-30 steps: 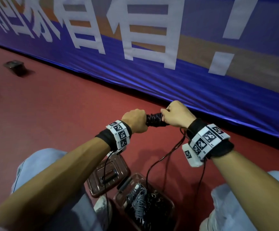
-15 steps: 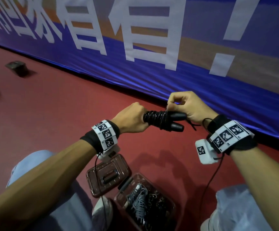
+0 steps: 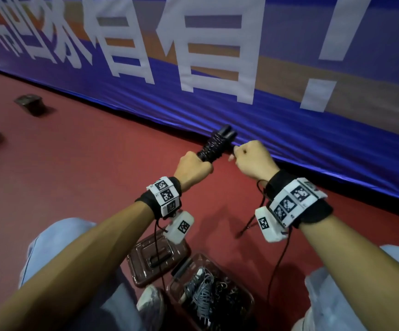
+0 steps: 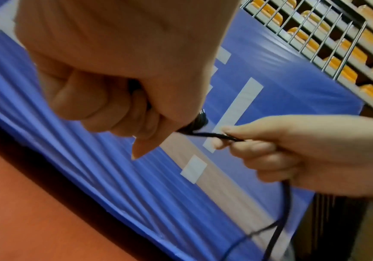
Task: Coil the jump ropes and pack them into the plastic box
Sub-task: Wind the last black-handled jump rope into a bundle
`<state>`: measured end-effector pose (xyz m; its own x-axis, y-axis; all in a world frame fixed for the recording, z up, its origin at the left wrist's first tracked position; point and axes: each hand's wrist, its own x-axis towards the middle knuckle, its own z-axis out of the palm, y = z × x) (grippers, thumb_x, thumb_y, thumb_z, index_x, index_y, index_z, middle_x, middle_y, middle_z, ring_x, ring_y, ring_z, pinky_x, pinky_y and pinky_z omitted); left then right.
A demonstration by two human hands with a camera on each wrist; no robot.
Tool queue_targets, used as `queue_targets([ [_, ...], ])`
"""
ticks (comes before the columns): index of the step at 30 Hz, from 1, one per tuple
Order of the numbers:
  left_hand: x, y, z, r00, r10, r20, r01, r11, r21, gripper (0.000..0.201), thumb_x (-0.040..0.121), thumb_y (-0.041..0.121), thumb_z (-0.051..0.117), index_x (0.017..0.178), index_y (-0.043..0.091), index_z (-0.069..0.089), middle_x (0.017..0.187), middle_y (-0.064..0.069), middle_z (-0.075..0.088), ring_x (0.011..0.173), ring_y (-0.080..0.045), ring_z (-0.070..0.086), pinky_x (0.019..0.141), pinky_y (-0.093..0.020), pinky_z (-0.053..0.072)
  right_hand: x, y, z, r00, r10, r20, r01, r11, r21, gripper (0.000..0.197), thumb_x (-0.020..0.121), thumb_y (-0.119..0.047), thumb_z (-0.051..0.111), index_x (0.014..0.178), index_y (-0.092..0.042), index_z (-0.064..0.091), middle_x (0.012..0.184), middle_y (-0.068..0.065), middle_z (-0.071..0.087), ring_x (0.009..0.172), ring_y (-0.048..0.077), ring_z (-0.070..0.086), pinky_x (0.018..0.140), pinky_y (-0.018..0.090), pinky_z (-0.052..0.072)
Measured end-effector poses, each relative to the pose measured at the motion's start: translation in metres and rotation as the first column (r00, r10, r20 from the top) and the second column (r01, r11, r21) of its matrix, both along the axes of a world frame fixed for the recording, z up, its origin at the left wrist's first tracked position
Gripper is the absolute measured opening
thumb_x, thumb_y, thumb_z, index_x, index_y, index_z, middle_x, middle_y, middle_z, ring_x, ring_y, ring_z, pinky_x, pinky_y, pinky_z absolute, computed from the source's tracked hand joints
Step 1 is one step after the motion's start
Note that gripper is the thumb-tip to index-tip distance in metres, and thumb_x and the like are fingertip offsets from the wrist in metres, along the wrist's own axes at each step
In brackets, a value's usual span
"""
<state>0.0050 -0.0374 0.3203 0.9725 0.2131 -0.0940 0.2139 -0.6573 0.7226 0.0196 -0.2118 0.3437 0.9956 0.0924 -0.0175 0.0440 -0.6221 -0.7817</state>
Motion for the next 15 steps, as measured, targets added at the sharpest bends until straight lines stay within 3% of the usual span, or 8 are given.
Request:
queue_targets([
  [2,0.004,0.005,-0.004,0.996,-0.004,-0.091,0.016,0.991,0.134,0.022,0.073,0.025,0.069,0.084,0.008,0.065,0.084,-0.008,0.069,0.074,-0.026,0.066,0.059,-0.026,0.046,-0.009,0.004,-0.006,1.000,0.028,0.003,-0.027,0.991,-0.134,0.036,0.100,-0.029,0.057,0.072,-0.008,0.065,0.069,0.011,0.061,0.069,0.035,0.058,0.061,0.029,0.036],
  [4,0.001,0.004,-0.010,0.991,-0.024,-0.134,0.072,0.930,0.361,0.021,0.078,0.029,0.063,0.089,0.012,0.058,0.085,-0.006,0.063,0.077,-0.029,0.063,0.066,-0.030,0.049,-0.024,0.010,-0.012,0.996,0.089,0.014,-0.082,0.963,-0.256,0.024,0.097,-0.029,0.063,0.078,-0.015,0.061,0.084,0.011,0.064,0.081,0.033,0.061,0.067,0.029,0.040],
  [7,-0.007,-0.004,-0.023,0.976,-0.085,-0.201,0.190,0.786,0.589,0.019,0.080,0.032,0.062,0.090,0.016,0.059,0.081,-0.002,0.062,0.074,-0.026,0.061,0.069,-0.031,0.053,-0.038,0.012,-0.015,0.948,0.295,0.121,-0.173,0.795,-0.581,0.017,0.096,-0.028,0.066,0.102,-0.012,0.065,0.107,0.015,0.070,0.099,0.038,0.067,0.072,0.035,0.046],
  [9,-0.013,-0.007,-0.032,0.916,-0.212,-0.342,0.387,0.693,0.608,0.018,0.082,0.031,0.060,0.090,0.015,0.062,0.082,-0.001,0.065,0.075,-0.024,0.066,0.071,-0.032,0.057,-0.042,0.009,-0.005,0.865,0.490,0.110,-0.278,0.649,-0.708,0.021,0.094,-0.036,0.069,0.098,-0.015,0.069,0.101,0.012,0.070,0.095,0.037,0.067,0.067,0.034,0.040],
  [11,-0.018,-0.010,-0.039,0.812,-0.386,-0.437,0.583,0.559,0.590,0.015,0.083,0.028,0.058,0.089,0.015,0.062,0.085,-0.003,0.068,0.077,-0.026,0.067,0.067,-0.033,0.057,-0.042,0.004,0.002,0.782,0.623,0.007,-0.423,0.540,-0.728,0.027,0.089,-0.046,0.073,0.091,-0.019,0.074,0.085,0.005,0.067,0.084,0.033,0.066,0.064,0.031,0.037],
  [13,-0.022,-0.015,-0.040,0.711,-0.553,-0.435,0.683,0.395,0.614,0.017,0.082,0.028,0.057,0.092,0.016,0.063,0.087,-0.005,0.069,0.077,-0.028,0.067,0.063,-0.034,0.054,-0.043,0.000,0.004,0.743,0.666,-0.066,-0.528,0.522,-0.670,0.033,0.081,-0.054,0.078,0.087,-0.022,0.077,0.071,-0.003,0.062,0.071,0.025,0.062,0.059,0.031,0.042],
  [15,-0.026,-0.016,-0.033,0.645,-0.668,-0.372,0.693,0.305,0.653,0.019,0.083,0.028,0.058,0.093,0.014,0.063,0.086,-0.007,0.069,0.074,-0.030,0.066,0.059,-0.033,0.050,-0.042,-0.003,0.002,0.741,0.668,-0.069,-0.584,0.590,-0.557,0.037,0.072,-0.061,0.081,0.084,-0.027,0.079,0.066,-0.006,0.067,0.063,0.018,0.064,0.058,0.035,0.052],
])
